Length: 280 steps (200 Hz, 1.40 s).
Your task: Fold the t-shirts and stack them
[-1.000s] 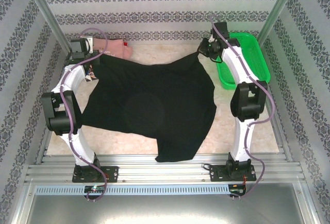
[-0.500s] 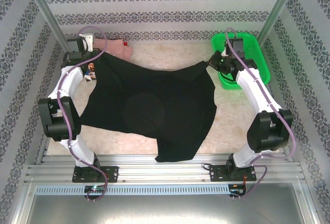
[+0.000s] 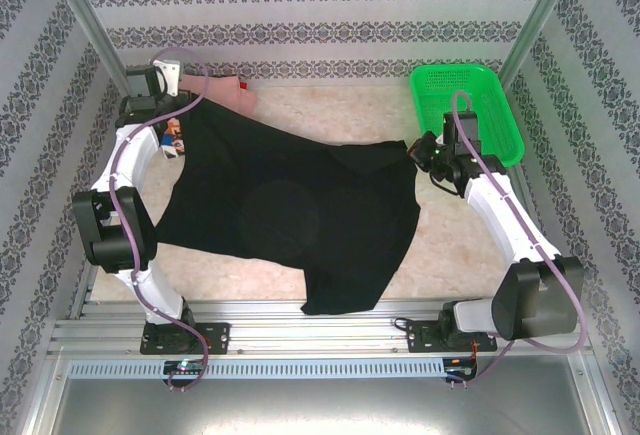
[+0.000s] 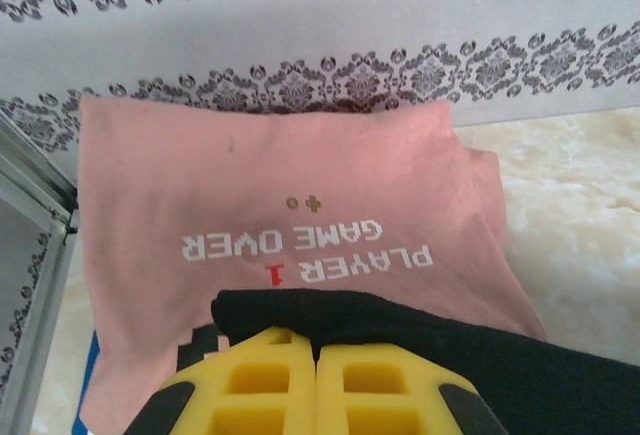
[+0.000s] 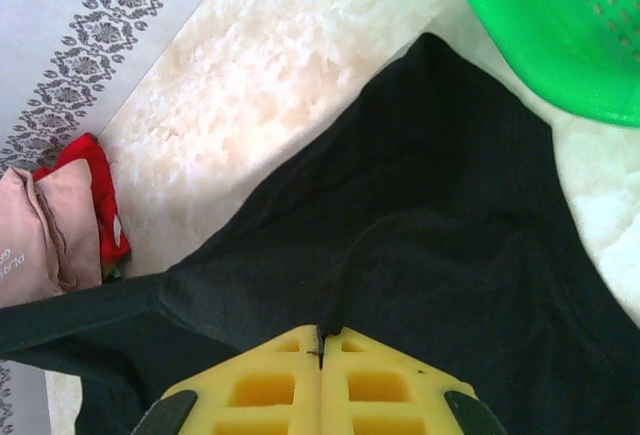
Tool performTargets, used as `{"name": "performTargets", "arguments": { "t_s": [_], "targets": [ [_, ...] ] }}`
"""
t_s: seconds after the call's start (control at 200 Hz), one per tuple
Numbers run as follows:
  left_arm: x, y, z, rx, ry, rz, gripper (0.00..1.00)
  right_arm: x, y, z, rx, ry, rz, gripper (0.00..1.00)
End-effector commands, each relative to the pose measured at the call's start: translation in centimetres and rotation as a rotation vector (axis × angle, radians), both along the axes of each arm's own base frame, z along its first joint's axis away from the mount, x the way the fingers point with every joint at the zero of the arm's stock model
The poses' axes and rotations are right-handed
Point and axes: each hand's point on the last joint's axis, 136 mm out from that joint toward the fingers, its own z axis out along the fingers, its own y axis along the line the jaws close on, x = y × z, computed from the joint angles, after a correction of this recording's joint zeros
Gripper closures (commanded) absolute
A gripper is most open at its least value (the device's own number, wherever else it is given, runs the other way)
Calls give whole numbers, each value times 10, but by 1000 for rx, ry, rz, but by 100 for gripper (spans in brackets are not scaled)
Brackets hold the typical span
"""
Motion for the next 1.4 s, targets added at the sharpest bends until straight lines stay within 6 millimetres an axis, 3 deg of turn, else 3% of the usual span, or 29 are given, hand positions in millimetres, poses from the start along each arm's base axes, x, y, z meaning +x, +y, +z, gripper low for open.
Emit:
{"name": "performTargets", "arguments": {
  "t_s": [0.0, 0.37, 0.809, 1.049, 1.394],
  "targets": [
    [8, 13, 2, 36, -11, 20, 100, -8, 11, 4, 50, -12, 10, 100],
    [0, 23, -14, 59, 18, 39, 100, -47, 32, -22, 110, 80, 65, 100],
    [-24, 26, -55, 123, 110, 26, 100, -87, 46, -51, 143, 202, 117, 100],
    [-30, 33, -76, 139, 147, 66, 100, -98, 63, -62, 175, 256, 169, 100],
    [-50, 46, -100, 102, 215, 124, 100, -109, 62, -74, 169, 289, 161, 100]
  ]
}}
